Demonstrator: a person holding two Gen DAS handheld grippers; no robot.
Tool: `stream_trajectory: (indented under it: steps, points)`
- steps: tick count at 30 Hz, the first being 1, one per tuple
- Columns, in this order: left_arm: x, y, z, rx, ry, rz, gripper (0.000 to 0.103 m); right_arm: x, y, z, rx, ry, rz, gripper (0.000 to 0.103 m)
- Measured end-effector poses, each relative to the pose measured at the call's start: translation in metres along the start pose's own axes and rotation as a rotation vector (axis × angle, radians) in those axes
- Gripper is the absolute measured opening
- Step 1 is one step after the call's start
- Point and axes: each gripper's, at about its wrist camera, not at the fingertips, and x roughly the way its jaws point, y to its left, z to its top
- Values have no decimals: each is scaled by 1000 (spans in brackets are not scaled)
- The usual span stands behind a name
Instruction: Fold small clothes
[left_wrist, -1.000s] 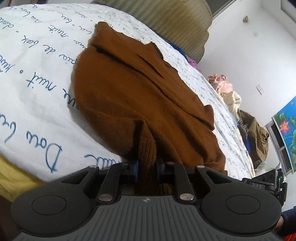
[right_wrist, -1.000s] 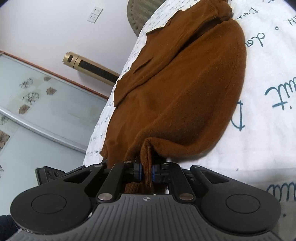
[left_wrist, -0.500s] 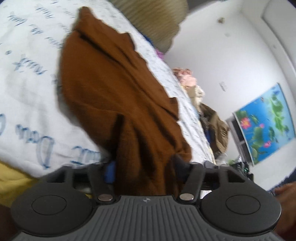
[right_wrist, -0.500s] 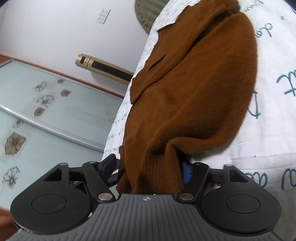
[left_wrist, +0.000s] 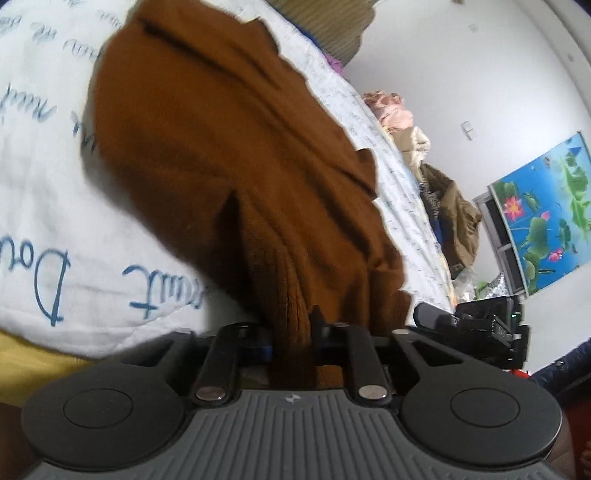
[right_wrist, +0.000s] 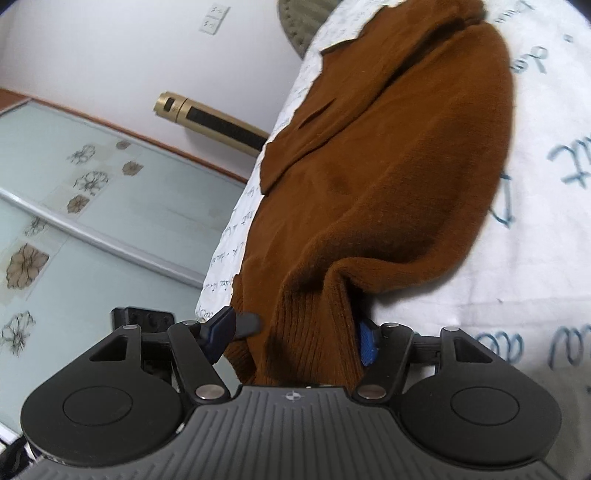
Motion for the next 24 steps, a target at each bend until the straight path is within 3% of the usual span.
stream_trajectory:
  steps: [1,2,3,6,10,13,18,24]
  points:
    - [1,0,-1,-3,-9,-4,13,4,-1,0,-6,1,-26,43]
    - [1,1,-2,-16,-17,-2,12,8,-4,1,3,12,-47,23]
    - [-1,1,-4,-21,-29,2,12,11,-8,0,28,19,-69,9]
    - [-8,-1,-12,2,-92,7,11,7,-13,-4,50,-9,-55,9]
    - [-18,-1,-14,-2,-139,-71,11,2,-3,-8,8,-28,-57,13]
    - [-29,-1,-11,0,-163,-81,11,-3,2,-5,-6,-37,-42,12]
    - [-34,16,-9,-74,-151,-113,11,-14,7,0,-21,-62,-11,11]
    - [-42,17,-10,-66,-153,-103,11,-38,9,4,-19,-105,7,11]
